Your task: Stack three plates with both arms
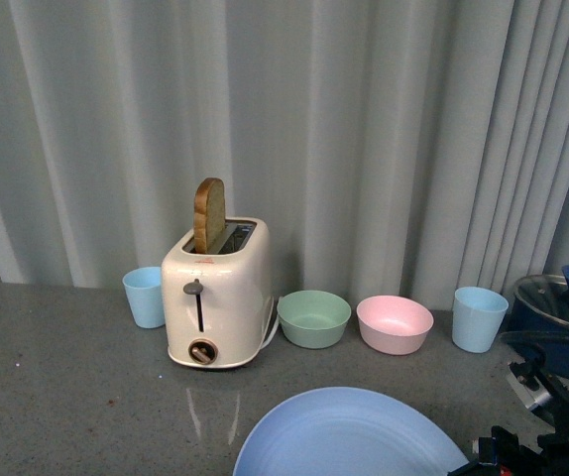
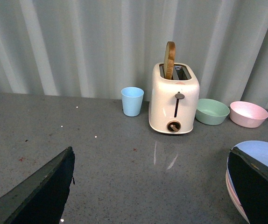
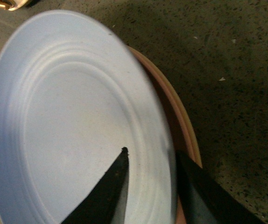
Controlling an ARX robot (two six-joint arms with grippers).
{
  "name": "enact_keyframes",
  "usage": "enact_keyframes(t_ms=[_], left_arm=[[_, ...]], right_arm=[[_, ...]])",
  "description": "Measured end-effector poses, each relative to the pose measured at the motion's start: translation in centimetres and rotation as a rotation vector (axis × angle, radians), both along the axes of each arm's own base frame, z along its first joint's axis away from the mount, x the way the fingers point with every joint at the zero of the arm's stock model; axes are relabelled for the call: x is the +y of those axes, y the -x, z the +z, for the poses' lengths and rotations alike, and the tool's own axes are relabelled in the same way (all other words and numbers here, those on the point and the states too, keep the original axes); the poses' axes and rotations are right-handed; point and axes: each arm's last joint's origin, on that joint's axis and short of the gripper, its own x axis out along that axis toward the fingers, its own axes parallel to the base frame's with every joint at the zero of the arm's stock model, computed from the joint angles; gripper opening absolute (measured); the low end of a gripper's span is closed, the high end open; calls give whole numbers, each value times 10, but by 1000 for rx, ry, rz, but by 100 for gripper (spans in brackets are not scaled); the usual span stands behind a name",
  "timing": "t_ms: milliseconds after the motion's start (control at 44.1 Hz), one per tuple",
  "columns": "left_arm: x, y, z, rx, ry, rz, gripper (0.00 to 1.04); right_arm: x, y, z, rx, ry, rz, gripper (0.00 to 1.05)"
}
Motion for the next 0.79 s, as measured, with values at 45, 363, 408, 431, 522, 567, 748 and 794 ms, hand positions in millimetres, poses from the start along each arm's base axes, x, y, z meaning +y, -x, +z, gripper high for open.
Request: enact_keyframes(t_ms=[45, 363, 408, 431, 522, 567, 748, 794], left_arm=[[0, 0, 0, 0, 0, 0, 98], [0, 0, 0, 0, 0, 0, 98], [0, 0, 0, 0, 0, 0, 98], [0, 0, 0, 0, 0, 0, 98], [0, 0, 0, 0, 0, 0, 98], [0, 0, 0, 0, 0, 0, 98], [0, 0, 0, 0, 0, 0, 98], [0, 0, 0, 0, 0, 0, 98]], right_arm=[[0, 0, 1, -2, -6, 5, 39], [-18, 9, 20, -37, -19, -37, 86], [-23, 13, 24, -41, -22, -52, 94], [-26, 15, 26, -44, -23, -58, 97], [-36, 24, 34, -61, -26, -80, 97], [-40, 29, 38, -72, -25, -86, 97], [-60, 51, 60, -150, 45, -165, 97], [-67, 57, 68, -187, 116, -213, 97]])
